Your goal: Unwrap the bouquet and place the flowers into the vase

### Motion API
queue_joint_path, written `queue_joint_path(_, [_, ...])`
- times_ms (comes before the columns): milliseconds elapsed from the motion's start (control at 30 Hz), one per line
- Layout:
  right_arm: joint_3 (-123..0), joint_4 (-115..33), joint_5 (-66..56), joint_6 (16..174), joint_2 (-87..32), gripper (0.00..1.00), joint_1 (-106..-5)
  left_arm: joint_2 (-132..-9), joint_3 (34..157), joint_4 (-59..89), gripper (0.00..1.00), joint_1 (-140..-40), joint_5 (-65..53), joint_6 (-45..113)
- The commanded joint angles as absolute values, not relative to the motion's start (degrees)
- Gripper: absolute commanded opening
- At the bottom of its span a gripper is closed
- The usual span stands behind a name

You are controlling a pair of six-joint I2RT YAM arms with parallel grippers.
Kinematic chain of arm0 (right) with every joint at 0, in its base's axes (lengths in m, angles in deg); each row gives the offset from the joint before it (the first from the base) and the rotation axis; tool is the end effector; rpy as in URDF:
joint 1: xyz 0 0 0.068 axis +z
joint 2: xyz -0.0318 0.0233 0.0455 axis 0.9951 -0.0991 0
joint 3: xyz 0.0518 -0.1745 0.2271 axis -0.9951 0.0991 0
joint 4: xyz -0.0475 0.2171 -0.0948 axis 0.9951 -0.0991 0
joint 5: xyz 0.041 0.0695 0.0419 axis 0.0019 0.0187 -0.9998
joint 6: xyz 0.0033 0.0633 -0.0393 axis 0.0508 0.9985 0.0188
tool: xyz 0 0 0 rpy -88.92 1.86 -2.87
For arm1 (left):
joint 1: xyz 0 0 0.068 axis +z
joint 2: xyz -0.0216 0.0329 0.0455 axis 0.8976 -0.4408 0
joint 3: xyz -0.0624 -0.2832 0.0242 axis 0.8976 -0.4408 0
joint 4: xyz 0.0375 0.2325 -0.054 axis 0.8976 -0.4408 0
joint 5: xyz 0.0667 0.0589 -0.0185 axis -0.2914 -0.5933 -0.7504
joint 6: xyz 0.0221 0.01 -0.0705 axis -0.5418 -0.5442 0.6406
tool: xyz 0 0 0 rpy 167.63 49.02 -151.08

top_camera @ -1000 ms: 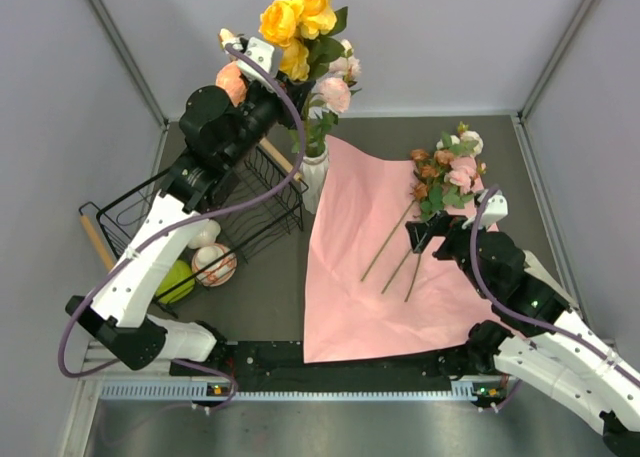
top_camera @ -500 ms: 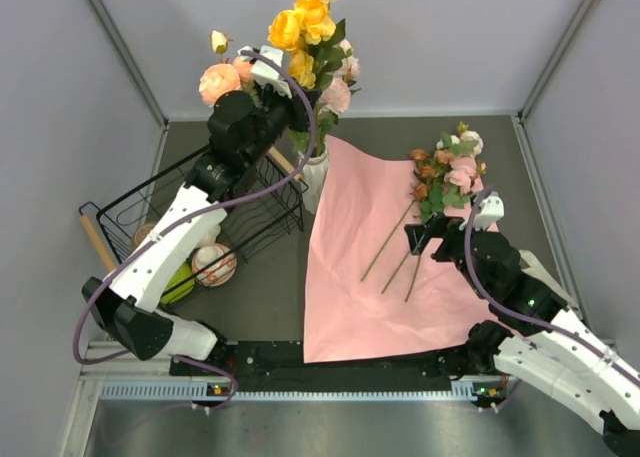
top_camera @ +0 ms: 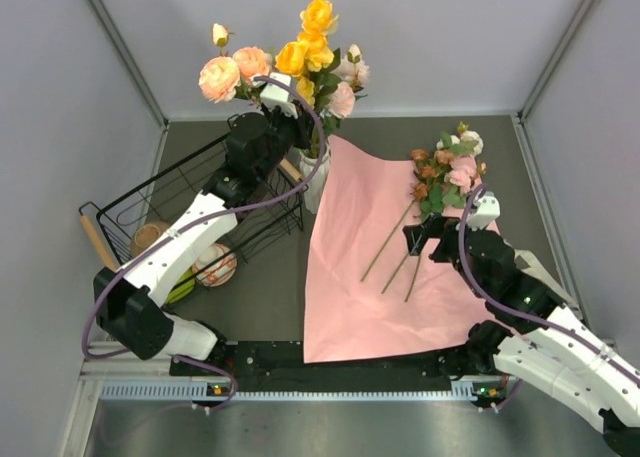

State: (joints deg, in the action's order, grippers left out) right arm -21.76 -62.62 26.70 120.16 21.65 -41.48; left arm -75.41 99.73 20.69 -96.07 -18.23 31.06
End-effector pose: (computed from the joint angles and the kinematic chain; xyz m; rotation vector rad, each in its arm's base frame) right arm 0.1075 0.0650 0.2980 0.1105 1.8873 0.5093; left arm 0.2866 -0.1756 0.4444 0.2621 1.5066 -0.5140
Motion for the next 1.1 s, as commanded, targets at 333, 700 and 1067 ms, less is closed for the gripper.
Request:
queue_joint_path(333, [-21.3,-61.5,25.4,121.7,20.3,0.99,-42.2,-76.3,99.2,21.7,0.05,-96.1,-22.3,32.2])
queue_joint_path(700, [-21.3,-62.0,23.3,125.1,12.8,0.99,-44.9,-68.8,97.2,19.1,0.69,-96.1,-19.6,34.8])
queue_joint_path(1067, [-22.8,-61.2,13.1,133.9,-4.4,0.87,-61.3,-60.8,97.9,4.8,0.88,-96.0,-4.5,42.1])
